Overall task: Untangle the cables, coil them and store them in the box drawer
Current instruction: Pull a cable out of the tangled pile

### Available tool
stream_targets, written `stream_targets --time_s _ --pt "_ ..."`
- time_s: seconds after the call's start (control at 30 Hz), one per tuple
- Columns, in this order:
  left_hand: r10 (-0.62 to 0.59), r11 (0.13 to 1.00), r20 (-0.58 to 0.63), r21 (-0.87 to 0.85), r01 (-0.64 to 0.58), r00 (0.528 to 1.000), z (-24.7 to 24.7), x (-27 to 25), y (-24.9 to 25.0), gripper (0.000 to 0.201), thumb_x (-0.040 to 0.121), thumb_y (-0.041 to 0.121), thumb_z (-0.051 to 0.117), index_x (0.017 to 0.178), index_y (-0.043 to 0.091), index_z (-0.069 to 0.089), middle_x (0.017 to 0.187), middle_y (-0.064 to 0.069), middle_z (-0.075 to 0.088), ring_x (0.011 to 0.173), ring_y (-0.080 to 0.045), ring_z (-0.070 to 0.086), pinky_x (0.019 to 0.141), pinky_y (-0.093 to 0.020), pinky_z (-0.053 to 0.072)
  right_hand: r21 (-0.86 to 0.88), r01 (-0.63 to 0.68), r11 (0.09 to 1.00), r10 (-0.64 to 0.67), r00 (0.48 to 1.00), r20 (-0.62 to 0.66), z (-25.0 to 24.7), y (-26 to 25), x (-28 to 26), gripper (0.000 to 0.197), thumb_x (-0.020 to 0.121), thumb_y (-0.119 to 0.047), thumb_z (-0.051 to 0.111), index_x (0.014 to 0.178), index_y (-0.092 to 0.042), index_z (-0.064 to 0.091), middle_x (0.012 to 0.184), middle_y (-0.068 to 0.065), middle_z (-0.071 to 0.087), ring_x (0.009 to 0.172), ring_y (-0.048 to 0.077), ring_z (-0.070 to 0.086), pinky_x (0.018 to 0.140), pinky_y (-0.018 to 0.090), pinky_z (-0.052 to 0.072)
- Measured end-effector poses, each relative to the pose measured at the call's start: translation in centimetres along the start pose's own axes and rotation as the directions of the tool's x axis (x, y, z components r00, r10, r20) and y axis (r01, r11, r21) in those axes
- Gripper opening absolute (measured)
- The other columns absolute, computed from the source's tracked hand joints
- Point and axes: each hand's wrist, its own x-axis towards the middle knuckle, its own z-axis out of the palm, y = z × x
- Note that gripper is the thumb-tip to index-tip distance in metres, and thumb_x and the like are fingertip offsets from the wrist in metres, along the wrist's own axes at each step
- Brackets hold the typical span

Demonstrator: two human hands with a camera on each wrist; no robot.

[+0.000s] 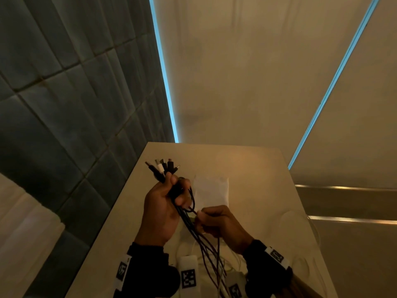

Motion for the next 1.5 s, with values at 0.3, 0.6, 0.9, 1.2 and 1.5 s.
stream_targets --time_s 0.3,0.6,0.9,1.2,1.5 --pt "0.107 0.994 0.073 0.02 -0.109 0.992 -0.9 -0.1 1.3 0.031 0.1 0.026 0.034 0.072 0.015 0.044 0.05 0.008 0.032 0.039 -0.004 0.024 0.04 -0.02 0.025 -0.185 -0.065 0.981 0.048 0.994 -0.096 -1.8 5.3 -0.6 0.033 0.099 -0.015 0.048 0.07 -0.004 0.056 0.05 -0.021 0.057 0.048 -0.004 0.041 0.053 0.009 0.033" --pt "0.148 0.985 0.01 0.087 -0.148 0.989 -1.1 -0.8 2.6 0.032 0.1 0.028 0.035 0.072 0.014 0.043 0.051 0.007 0.034 0.038 -0.004 0.023 0.037 -0.018 0.024 -0.254 -0.162 0.953 0.118 0.977 -0.179 -3.0 11.3 -0.9 0.04 0.099 -0.014 0.05 0.06 -0.017 0.057 0.044 -0.013 0.046 0.045 -0.001 0.038 0.052 0.014 0.032" --pt "0.062 0.913 -0.156 0.409 0.007 0.986 -1.0 -0.9 0.8 0.033 0.103 0.023 0.034 0.074 0.012 0.045 0.053 -0.002 0.053 0.038 -0.009 0.033 0.037 -0.019 0.026 -0.036 0.014 0.999 -0.028 0.905 -0.425 -2.6 3.1 0.0 0.022 0.094 -0.012 0.055 0.081 0.004 0.061 0.055 -0.002 0.042 0.046 0.007 0.034 0.044 0.02 0.029" --pt "-0.124 0.968 -0.131 0.201 0.149 0.984 1.3 -1.0 0.1 0.034 0.103 0.027 0.034 0.076 0.012 0.047 0.075 -0.015 0.072 0.066 -0.026 0.069 0.062 -0.035 0.054 0.219 0.127 0.967 -0.125 0.992 -0.025 0.3 -3.2 -1.1 0.01 0.084 0.0 0.059 0.079 0.008 0.06 0.059 0.021 0.038 0.053 0.022 0.02 0.05 0.027 0.02" --pt "0.059 0.998 0.064 0.01 -0.059 0.996 1.4 -1.1 0.9 0.026 0.094 0.028 0.039 0.072 0.014 0.041 0.055 0.006 0.031 0.04 -0.005 0.024 0.041 -0.021 0.025 0.004 -0.007 1.0 0.008 0.993 -0.122 -2.4 3.3 -1.1 0.025 0.094 -0.004 0.054 0.07 0.0 0.06 0.057 -0.009 0.057 0.054 -0.002 0.052 0.056 0.013 0.038"
